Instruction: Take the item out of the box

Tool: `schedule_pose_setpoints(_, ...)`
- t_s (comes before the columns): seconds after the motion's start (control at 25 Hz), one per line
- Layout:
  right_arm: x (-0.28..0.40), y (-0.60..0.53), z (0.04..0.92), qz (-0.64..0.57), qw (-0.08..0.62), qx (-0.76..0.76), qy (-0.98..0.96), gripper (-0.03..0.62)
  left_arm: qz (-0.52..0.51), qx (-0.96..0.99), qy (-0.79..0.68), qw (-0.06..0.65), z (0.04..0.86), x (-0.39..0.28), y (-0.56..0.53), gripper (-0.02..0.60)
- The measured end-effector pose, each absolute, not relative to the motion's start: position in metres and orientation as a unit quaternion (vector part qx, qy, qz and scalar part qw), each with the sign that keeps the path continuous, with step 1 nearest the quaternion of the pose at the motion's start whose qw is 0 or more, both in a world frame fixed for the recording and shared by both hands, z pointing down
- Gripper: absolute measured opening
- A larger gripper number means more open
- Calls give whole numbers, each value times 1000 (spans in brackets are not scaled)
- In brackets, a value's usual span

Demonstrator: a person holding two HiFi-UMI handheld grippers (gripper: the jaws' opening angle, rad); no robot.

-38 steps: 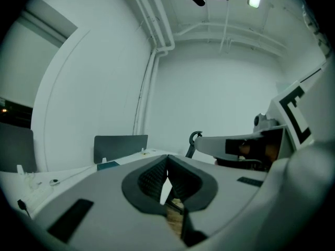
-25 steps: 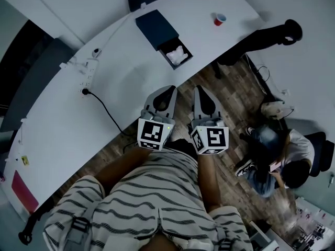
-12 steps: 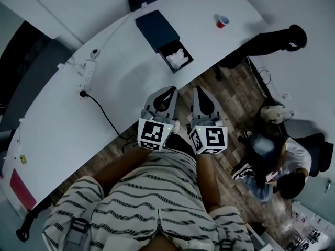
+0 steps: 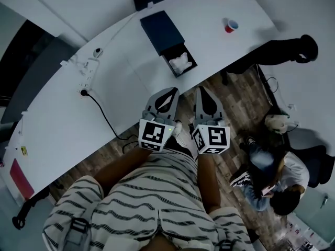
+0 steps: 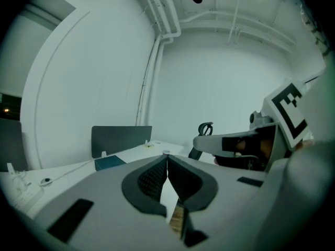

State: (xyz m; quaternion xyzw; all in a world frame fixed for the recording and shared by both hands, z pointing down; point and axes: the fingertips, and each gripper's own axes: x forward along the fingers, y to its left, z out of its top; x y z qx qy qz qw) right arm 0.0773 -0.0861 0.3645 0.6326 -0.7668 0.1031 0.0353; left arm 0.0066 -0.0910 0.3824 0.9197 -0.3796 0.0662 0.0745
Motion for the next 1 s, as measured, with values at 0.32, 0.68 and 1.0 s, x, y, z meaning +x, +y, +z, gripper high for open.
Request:
schedule_pose_setpoints(0.32, 88, -116, 384, 128, 54, 620, -772, 18, 83, 910, -395, 89, 400, 17, -115, 26)
schedule_pose_setpoints(0.68, 97, -150, 416, 155, 85, 610, -772, 18, 98, 897, -415, 118, 426, 23, -134, 26)
schedule_pose_setpoints(1.0, 92, -174, 452, 178, 121, 598, -772, 18, 106, 889, -426, 130, 442, 21, -148, 26)
